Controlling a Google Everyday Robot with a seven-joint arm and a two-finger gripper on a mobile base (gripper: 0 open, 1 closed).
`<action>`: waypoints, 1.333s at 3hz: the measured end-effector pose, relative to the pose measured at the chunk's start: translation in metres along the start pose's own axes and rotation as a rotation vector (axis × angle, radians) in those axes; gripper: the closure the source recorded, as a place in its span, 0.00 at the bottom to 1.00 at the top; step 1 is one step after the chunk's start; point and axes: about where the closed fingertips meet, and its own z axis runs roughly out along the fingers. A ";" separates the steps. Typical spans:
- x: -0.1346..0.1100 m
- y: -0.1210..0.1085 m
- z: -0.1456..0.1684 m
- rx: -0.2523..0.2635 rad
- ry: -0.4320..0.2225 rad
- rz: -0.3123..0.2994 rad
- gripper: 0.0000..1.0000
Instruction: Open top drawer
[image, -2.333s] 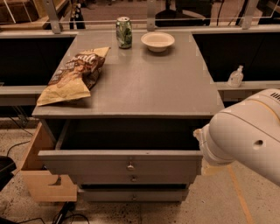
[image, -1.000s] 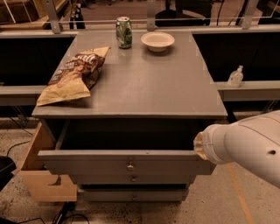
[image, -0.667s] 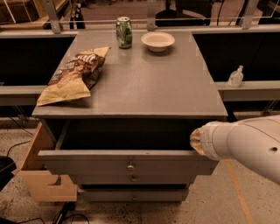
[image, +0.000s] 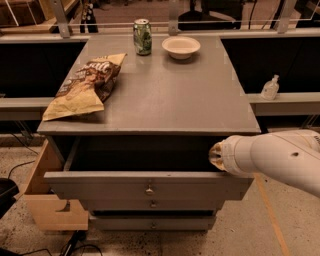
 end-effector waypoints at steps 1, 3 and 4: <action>0.002 0.007 0.022 -0.064 0.032 -0.026 1.00; -0.002 0.031 0.048 -0.193 0.094 -0.064 1.00; -0.002 0.031 0.048 -0.193 0.094 -0.064 1.00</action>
Offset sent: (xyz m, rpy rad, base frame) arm 0.0137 0.0169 -0.0728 -0.1935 0.1954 0.0074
